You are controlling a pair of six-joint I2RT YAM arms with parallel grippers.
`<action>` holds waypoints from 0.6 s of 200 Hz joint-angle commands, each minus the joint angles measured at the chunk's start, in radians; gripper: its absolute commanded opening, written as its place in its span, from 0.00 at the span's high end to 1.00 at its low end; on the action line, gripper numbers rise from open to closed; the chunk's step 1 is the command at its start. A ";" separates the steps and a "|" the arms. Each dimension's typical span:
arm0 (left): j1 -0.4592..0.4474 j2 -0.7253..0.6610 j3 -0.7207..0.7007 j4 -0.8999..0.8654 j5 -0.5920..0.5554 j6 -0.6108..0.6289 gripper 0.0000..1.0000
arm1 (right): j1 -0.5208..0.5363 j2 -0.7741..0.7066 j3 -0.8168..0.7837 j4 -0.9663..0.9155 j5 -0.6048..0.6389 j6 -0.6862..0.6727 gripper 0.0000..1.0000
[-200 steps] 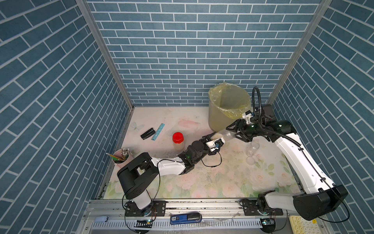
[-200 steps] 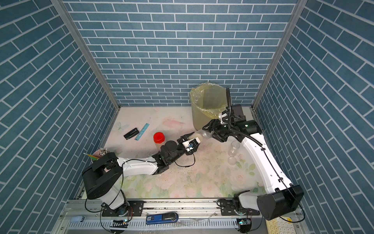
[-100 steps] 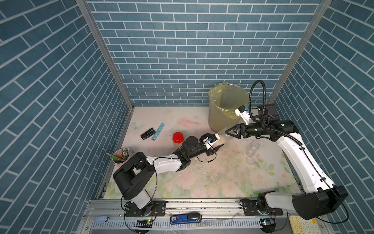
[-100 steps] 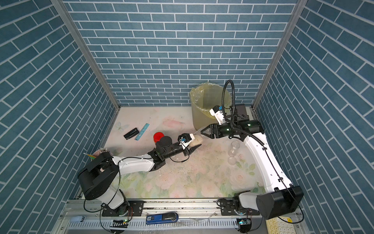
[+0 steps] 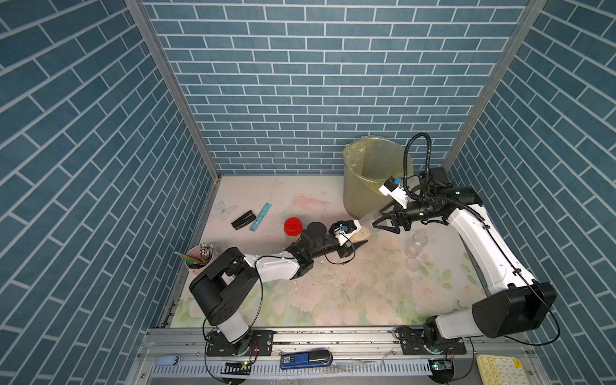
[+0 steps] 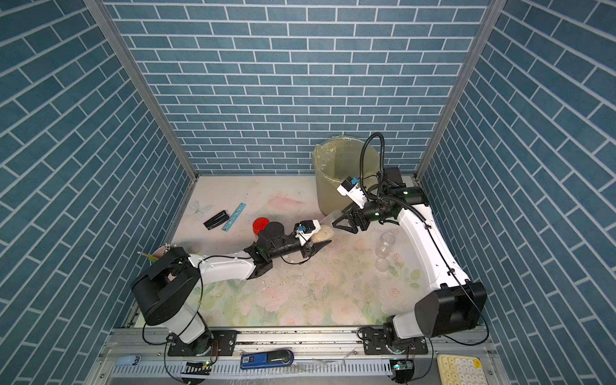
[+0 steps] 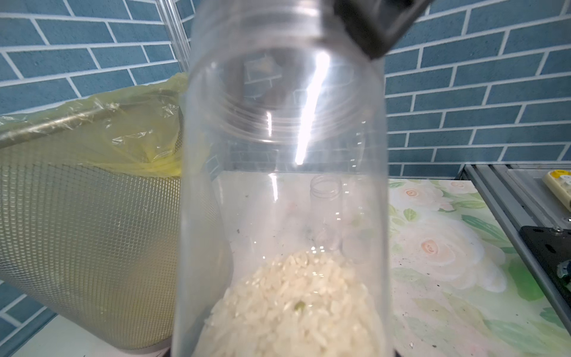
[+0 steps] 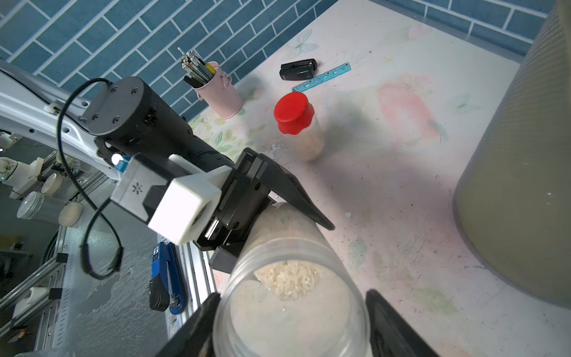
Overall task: Empty moldy rice from jars
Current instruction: Unscrew the lid from the jar.
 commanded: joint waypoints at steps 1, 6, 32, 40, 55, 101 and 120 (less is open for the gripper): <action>0.005 0.004 0.056 0.094 0.031 -0.016 0.70 | -0.029 -0.054 -0.025 0.046 -0.023 -0.077 0.26; 0.006 0.005 0.057 0.094 0.030 -0.015 0.70 | -0.034 -0.059 -0.027 0.046 -0.024 -0.076 0.25; 0.015 0.008 0.058 0.110 0.020 -0.019 0.70 | -0.063 -0.077 -0.043 0.040 -0.012 -0.068 0.24; 0.016 0.007 0.060 0.108 0.018 -0.020 0.70 | -0.072 -0.088 -0.052 0.045 -0.005 -0.058 0.24; 0.023 0.004 0.062 0.101 0.014 -0.018 0.70 | -0.091 -0.127 -0.081 0.078 -0.015 -0.034 0.23; 0.026 0.002 0.060 0.120 -0.011 -0.007 0.69 | -0.105 -0.261 -0.216 0.231 -0.105 0.088 0.21; 0.026 0.004 0.064 0.119 -0.031 0.000 0.70 | -0.105 -0.342 -0.298 0.393 -0.087 0.255 0.21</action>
